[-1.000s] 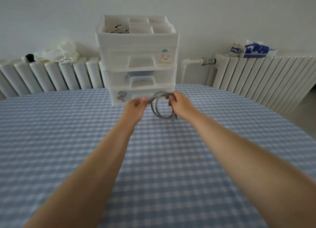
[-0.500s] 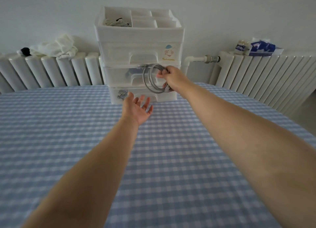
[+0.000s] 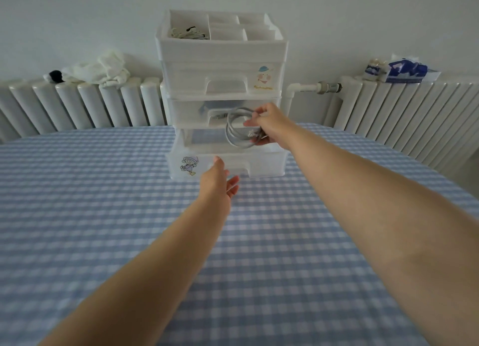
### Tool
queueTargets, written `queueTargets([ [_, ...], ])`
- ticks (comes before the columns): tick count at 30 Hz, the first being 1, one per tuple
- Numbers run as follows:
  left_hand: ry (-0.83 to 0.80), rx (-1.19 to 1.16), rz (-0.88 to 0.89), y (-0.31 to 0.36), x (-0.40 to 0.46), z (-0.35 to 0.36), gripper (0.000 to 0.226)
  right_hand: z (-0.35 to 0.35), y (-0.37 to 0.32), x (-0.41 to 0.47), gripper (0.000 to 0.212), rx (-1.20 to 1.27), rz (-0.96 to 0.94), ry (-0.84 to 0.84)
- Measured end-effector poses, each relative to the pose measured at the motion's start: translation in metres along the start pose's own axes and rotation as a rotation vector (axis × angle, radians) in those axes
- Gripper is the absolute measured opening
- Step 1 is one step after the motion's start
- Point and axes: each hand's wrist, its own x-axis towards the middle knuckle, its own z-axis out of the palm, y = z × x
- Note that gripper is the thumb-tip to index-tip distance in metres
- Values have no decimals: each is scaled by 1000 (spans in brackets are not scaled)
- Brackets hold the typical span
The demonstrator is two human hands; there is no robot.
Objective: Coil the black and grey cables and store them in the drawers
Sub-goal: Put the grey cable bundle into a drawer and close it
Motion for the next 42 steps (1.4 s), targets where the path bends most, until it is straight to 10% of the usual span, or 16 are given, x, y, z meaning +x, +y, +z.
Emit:
queueTargets([
  [10,-119,45,-12,5,-16,-3,39,26,11,16,26,-429,125,104],
  [17,-185,79,-38,14,-7,-9,45,38,21,7,34,-876,-219,300],
  [24,-294,31,-107,34,-4,-11,44,38,20,-15,43,-664,-320,67],
  [37,-338,6,-136,40,16,-2,59,43,18,-15,56,-1053,-281,-153],
  [42,-394,-37,-147,50,29,0,63,56,27,-6,47,-1152,-441,36],
])
